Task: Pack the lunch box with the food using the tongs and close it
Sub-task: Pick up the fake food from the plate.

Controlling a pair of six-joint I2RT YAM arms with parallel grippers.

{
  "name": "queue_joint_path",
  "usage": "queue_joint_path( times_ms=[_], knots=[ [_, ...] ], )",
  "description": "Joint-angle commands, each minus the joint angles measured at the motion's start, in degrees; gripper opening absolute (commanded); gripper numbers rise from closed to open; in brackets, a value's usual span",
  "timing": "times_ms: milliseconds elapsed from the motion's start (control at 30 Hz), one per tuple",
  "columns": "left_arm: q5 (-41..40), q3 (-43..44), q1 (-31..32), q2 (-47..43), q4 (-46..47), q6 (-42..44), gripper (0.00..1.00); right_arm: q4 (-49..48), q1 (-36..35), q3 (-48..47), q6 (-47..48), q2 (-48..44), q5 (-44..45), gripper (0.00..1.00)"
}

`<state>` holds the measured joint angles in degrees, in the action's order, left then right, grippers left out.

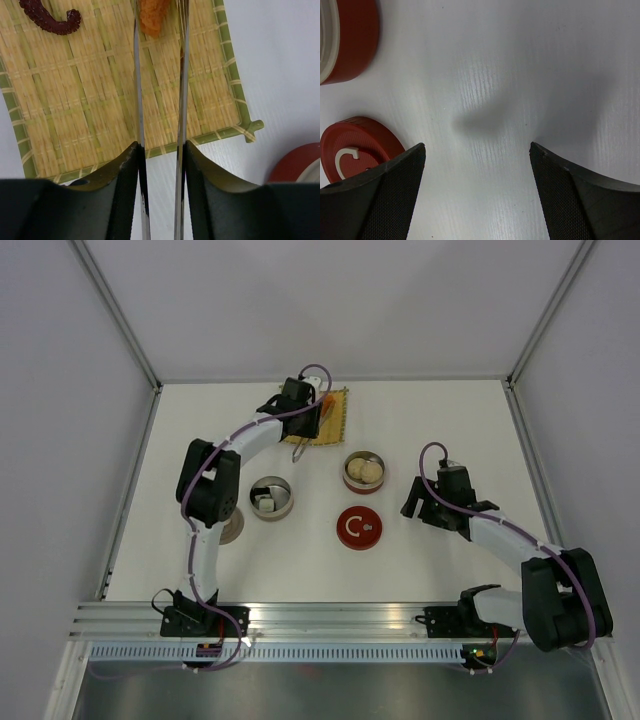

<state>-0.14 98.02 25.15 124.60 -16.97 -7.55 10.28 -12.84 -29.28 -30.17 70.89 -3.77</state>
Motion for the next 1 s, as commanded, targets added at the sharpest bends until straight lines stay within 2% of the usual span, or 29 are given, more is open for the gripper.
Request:
queue_joint_path(
  times_ms=[0, 33, 133, 400, 667, 867, 967],
  knots=[
    [-0.1, 3.2, 0.1, 0.4, 0.5, 1.7, 0.42, -0.8, 0.4, -2.3, 0.7, 0.7, 1.1, 0.91],
    [-0.1, 3.2, 0.1, 0.3, 0.5, 1.6, 0.35, -0.9, 0.4, -2.4, 0.6, 0.8, 1.1, 0.91],
    [-0.4, 3.1, 0.1, -0.6, 0.5, 1.3, 0.26, -1.0, 0.4, -2.6, 0.4, 1.0, 1.0, 0.91],
    [-0.6, 1.6, 0.1, -7.2, 0.8, -0.4, 0.13, -0.6, 0.4, -2.0, 0.0, -0.2, 0.8, 0.9],
    [-0.1, -3.9, 0.1, -16.0, 0.3, -5.1, 0.08, 0.3, 0.4, -0.8, -0.1, -3.5, 1.5, 0.9],
    [1.4, -13.2, 0.1, -24.3, -0.3, -8.0, 0.07, 0.2, 0.4, 0.9, -0.8, -4.9, 0.8, 0.9],
    [0.7, -20.5, 0.1, -32.7, -1.8, -10.5, 0.07, 0.4, 0.4, 1.5, -1.0, -6.4, 0.8, 0.9]
  ],
)
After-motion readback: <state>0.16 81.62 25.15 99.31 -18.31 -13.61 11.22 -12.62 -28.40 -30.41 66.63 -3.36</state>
